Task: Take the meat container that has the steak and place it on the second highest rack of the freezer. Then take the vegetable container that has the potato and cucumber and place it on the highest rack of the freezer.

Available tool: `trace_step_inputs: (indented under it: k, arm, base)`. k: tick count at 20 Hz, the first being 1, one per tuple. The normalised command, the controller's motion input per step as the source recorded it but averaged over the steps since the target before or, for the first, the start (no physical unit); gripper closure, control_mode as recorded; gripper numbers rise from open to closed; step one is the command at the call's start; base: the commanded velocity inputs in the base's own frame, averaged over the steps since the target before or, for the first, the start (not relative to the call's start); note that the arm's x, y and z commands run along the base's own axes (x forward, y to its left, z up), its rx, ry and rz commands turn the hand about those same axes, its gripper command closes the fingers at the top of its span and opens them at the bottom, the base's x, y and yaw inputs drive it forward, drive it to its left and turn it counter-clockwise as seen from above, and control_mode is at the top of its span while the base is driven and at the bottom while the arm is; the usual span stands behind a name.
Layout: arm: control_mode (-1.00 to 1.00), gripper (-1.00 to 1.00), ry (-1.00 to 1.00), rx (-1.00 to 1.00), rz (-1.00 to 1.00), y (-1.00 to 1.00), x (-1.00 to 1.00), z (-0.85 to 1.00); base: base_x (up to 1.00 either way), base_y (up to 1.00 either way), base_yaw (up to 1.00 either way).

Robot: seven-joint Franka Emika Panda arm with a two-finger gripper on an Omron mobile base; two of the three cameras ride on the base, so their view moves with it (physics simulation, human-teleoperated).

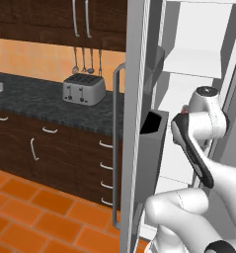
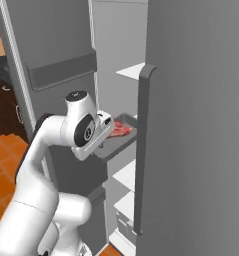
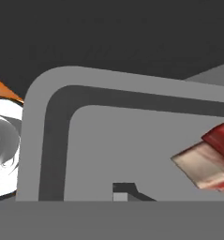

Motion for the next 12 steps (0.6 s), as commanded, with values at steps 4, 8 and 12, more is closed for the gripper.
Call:
trace_step_inputs:
  k: [4,8,12]
  arm:
    - [-1.0,1.0,-0.03,-0.01,0.01,-0.12,0.38,-0.05]
    - [-1.0,1.0,-0.05,-0.02,0.09,0.03,-0.29,0.0]
    - [-1.0,1.0,-0.01,0.0,0.05,-0.09,0.17,0.0]
  base:
    - [0.0,0.0,0.0]
    - [0.0,0.0,0.0]
    - [0.0,0.0,0.0]
